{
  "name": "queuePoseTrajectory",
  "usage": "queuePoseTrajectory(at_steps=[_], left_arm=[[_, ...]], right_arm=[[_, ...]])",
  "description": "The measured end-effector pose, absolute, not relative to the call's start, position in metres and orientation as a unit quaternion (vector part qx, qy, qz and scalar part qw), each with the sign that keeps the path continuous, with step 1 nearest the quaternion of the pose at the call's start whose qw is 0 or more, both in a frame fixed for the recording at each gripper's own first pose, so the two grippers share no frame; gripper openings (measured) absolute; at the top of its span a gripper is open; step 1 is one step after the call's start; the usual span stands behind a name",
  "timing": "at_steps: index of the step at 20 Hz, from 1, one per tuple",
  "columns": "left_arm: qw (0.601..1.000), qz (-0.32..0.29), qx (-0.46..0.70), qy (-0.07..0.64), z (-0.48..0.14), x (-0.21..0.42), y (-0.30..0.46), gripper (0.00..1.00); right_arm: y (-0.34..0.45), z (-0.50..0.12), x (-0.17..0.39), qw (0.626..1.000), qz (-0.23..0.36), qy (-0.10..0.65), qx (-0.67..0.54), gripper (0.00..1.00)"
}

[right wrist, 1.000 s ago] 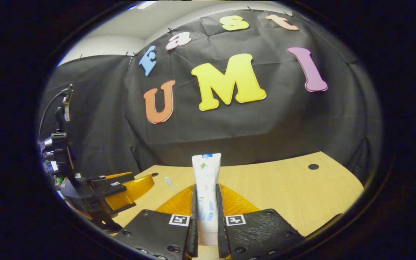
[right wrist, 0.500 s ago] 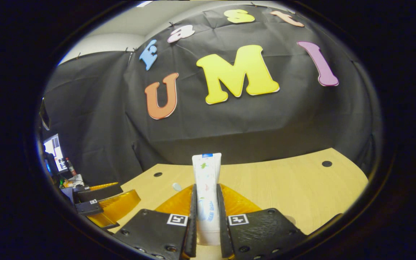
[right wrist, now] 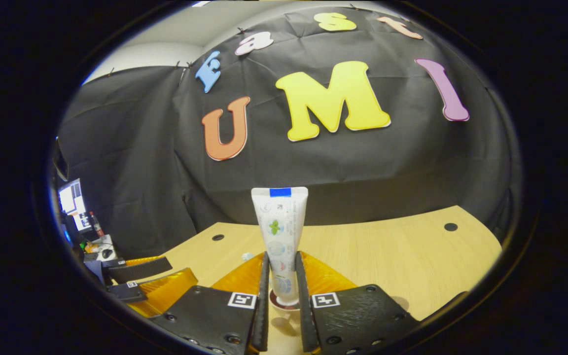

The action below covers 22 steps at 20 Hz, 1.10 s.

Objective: Put the toothbrush and toothpaste on the desktop into the cup, then pick up the cup and place it on the coaster on the desktop.

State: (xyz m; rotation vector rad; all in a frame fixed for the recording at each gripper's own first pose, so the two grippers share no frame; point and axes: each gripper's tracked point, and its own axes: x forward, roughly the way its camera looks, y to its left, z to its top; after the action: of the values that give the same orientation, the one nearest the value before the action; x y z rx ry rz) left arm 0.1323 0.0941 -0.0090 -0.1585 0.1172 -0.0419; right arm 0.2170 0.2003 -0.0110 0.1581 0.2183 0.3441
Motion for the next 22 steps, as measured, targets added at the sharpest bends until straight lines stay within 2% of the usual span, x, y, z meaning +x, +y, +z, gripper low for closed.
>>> queuePoseTrajectory(at_steps=[7, 10, 12, 13, 14, 15, 17, 22], left_arm=[[0.994, -0.028, -0.073, 0.071, -0.020, 0.128, 0.088, 0.97], [0.994, -0.029, -0.070, 0.083, -0.025, 0.126, 0.086, 0.97], [0.994, -0.030, -0.069, 0.084, -0.026, 0.123, 0.084, 0.97], [0.994, -0.031, -0.068, 0.084, -0.025, 0.122, 0.083, 0.97], [0.994, -0.032, -0.068, 0.083, -0.026, 0.121, 0.082, 0.97], [0.994, -0.032, -0.069, 0.084, -0.024, 0.120, 0.080, 0.97], [0.993, -0.035, -0.067, 0.086, -0.023, 0.118, 0.074, 0.97], [0.993, -0.035, -0.067, 0.094, -0.025, 0.115, 0.056, 0.97]], right_arm=[[0.206, -0.012, 0.219, 0.976, 0.172, 0.110, 0.072, 0.26], [0.207, 0.003, 0.212, 0.975, 0.182, 0.092, 0.085, 0.33], [0.205, 0.016, 0.205, 0.977, 0.182, 0.070, 0.083, 0.55], [0.202, 0.021, 0.202, 0.978, 0.180, 0.063, 0.080, 0.63], [0.201, 0.023, 0.199, 0.978, 0.181, 0.061, 0.078, 0.62], [0.202, 0.024, 0.195, 0.978, 0.185, 0.061, 0.080, 0.65], [0.197, 0.027, 0.188, 0.977, 0.187, 0.060, 0.084, 0.77], [0.169, 0.035, 0.169, 0.982, 0.170, 0.043, 0.076, 0.80]])
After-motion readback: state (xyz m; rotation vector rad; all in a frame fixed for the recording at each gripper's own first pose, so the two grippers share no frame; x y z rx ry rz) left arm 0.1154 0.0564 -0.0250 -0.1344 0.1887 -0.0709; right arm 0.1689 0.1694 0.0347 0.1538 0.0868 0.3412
